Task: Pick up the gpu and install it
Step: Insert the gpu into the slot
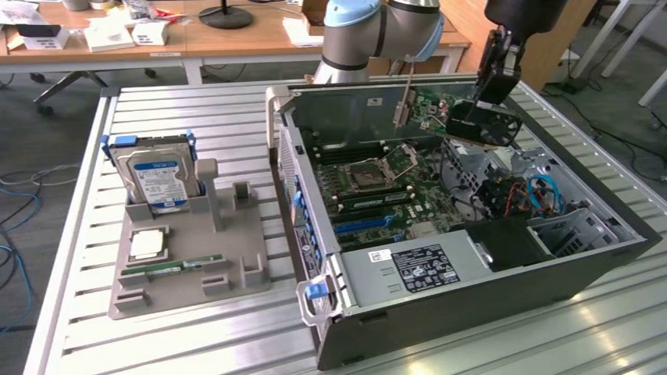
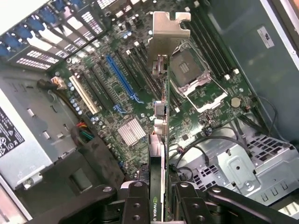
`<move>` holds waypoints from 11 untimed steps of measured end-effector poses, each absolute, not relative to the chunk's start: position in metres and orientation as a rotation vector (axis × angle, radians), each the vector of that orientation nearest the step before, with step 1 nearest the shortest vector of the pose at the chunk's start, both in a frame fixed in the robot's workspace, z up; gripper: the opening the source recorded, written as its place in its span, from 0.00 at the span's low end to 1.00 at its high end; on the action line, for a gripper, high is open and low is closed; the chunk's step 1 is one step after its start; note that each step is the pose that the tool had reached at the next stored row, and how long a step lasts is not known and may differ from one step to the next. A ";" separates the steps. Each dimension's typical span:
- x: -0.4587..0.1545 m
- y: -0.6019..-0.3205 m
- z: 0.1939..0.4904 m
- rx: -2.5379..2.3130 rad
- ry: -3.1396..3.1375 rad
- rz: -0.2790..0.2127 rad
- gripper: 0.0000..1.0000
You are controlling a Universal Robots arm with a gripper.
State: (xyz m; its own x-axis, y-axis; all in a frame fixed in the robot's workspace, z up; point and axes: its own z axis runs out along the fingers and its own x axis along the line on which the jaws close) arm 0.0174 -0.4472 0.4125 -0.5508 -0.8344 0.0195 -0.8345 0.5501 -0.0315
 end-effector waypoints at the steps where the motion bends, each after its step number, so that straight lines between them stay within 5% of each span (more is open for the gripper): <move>1: 0.017 -0.447 0.413 1.504 -2.755 0.060 0.26; 11: 0.017 -0.447 0.412 1.669 -2.654 0.074 0.26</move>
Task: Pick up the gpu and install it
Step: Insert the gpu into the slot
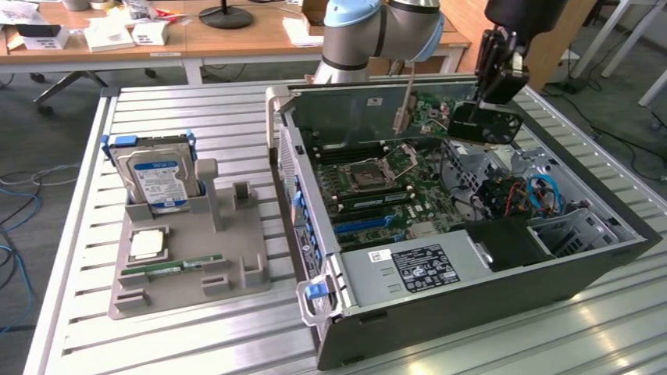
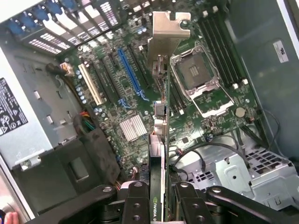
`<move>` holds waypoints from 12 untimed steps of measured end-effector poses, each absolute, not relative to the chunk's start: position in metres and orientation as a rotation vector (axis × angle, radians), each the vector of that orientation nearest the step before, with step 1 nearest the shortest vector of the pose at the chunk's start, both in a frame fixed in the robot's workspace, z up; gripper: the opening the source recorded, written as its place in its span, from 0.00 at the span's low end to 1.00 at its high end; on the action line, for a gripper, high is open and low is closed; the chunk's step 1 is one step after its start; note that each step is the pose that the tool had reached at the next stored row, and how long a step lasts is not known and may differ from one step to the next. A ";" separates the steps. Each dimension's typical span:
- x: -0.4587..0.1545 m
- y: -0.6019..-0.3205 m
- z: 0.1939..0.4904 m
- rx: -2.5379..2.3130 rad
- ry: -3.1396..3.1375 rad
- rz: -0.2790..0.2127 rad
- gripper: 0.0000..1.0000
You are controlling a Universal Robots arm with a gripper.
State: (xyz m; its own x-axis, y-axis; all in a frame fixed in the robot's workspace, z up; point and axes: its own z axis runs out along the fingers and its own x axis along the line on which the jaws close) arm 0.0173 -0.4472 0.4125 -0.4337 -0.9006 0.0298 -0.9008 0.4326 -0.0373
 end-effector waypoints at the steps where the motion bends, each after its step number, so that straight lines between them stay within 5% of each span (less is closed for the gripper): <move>1: 0.017 -0.447 0.413 1.685 -2.644 0.076 0.26; 12: 0.017 -0.447 0.413 1.851 -2.519 0.104 0.26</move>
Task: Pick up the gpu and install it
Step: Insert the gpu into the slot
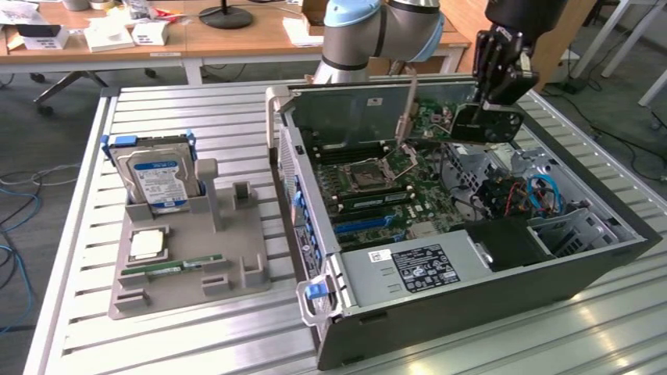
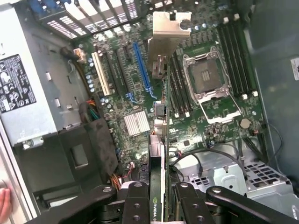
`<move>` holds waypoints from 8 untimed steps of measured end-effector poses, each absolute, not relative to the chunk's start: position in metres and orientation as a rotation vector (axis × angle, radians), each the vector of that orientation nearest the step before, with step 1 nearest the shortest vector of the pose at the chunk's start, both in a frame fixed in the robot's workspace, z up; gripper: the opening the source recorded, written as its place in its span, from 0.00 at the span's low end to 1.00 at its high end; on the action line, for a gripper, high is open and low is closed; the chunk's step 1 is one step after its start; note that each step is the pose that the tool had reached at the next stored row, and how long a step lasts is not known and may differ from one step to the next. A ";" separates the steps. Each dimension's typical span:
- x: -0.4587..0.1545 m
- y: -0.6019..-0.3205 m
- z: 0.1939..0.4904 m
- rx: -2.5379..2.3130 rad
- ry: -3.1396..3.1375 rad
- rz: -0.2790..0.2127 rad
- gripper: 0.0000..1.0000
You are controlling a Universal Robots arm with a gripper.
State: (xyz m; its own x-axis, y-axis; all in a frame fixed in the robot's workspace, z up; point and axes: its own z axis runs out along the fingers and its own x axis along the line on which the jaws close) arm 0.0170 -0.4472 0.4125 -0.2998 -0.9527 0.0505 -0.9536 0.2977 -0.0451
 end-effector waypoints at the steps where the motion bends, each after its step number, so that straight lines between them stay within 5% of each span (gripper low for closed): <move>1: 0.017 -0.447 0.413 1.863 -2.508 0.107 0.26; 8: 0.017 -0.447 0.412 1.895 -2.479 0.117 0.26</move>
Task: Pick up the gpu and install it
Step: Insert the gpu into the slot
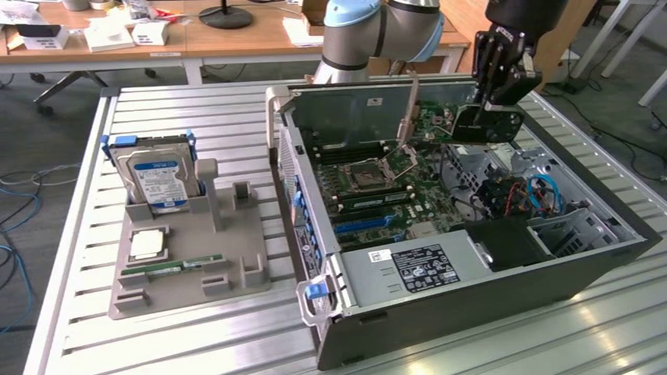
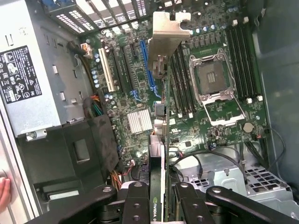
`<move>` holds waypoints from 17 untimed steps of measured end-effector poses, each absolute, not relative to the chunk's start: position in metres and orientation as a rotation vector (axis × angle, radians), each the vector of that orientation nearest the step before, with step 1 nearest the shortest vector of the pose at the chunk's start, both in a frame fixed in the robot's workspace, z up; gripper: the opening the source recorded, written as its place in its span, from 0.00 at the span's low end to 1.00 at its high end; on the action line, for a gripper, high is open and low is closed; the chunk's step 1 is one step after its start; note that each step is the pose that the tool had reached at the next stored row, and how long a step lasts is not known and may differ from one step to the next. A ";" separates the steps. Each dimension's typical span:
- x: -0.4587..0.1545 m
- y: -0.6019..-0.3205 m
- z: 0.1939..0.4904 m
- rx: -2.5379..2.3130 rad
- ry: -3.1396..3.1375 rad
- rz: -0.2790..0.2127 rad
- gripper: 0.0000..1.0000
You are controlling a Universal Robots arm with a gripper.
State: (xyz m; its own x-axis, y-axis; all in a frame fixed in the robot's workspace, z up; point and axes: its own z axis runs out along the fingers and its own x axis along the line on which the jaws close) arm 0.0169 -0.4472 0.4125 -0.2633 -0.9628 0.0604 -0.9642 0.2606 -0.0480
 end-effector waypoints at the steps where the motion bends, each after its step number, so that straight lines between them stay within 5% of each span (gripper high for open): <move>1: 0.017 -0.447 0.412 1.895 -2.480 0.117 0.26; 17: 0.003 -0.440 0.407 1.899 -2.485 0.104 0.26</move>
